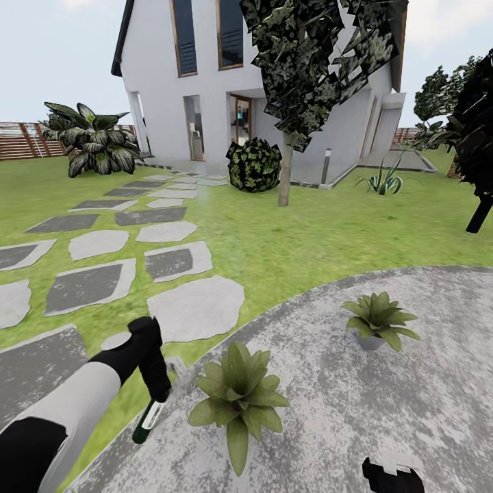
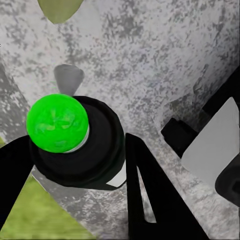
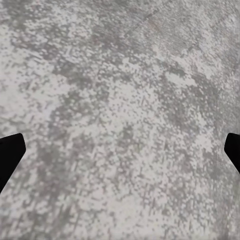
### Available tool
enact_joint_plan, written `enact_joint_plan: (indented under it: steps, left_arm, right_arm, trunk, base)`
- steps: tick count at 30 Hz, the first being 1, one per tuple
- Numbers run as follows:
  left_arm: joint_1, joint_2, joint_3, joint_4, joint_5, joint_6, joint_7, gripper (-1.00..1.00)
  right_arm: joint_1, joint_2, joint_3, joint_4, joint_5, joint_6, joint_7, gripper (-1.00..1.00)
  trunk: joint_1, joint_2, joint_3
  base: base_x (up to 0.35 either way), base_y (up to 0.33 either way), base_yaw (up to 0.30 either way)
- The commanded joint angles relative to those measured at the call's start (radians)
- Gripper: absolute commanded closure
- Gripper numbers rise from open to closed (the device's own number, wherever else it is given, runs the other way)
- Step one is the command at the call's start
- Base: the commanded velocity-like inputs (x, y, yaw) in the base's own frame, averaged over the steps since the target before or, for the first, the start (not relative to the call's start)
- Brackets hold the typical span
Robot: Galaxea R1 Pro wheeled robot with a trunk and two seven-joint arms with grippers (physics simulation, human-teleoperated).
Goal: Pick up the pesticide atomizer in the garden and spray insectifuge to fully cover both potted plants in the garden.
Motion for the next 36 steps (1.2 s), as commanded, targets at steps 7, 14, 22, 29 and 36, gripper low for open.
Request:
enact_joint_plan:
  steps: [7,14,22,29,36]
  left_arm:
    - [0.005,0.022,-0.018,0.007,-0.021,-0.082,-0.010,1.00]
    - [-0.013,-0.035,-0.016,-0.010,-0.022,-0.075,-0.007,1.00]
    - [0.000,0.016,-0.011,-0.007,-0.023,-0.077,0.005,1.00]
    - [0.003,0.054,-0.006,-0.006,-0.023,-0.076,0.052,1.00]
    - [0.003,0.046,-0.004,-0.008,-0.022,-0.076,0.069,1.00]
  right_arm:
    - [-0.001,0.000,-0.008,0.002,0.011,-0.004,-0.003,-1.00]
    - [-0.001,0.000,-0.008,0.002,0.010,-0.005,-0.003,-1.00]
    - [-0.001,0.000,-0.008,0.002,0.009,-0.005,-0.004,-1.00]
    - [-0.001,0.000,-0.008,0.002,0.009,-0.005,-0.004,-1.00]
    - [-0.001,0.000,-0.008,0.001,0.008,-0.005,-0.004,-1.00]
  trunk:
    - [0.000,0.000,-0.001]
    - [0.000,0.000,-0.001]
    - [0.000,0.000,-0.001]
    - [0.000,0.000,-0.002]
    - [0.000,0.000,-0.002]
  base:
    - [0.000,0.000,0.000]
    - [0.000,0.000,0.015]
    - [0.000,0.000,0.240]
    - [0.026,0.051,0.096]
    - [0.049,0.273,-0.141]
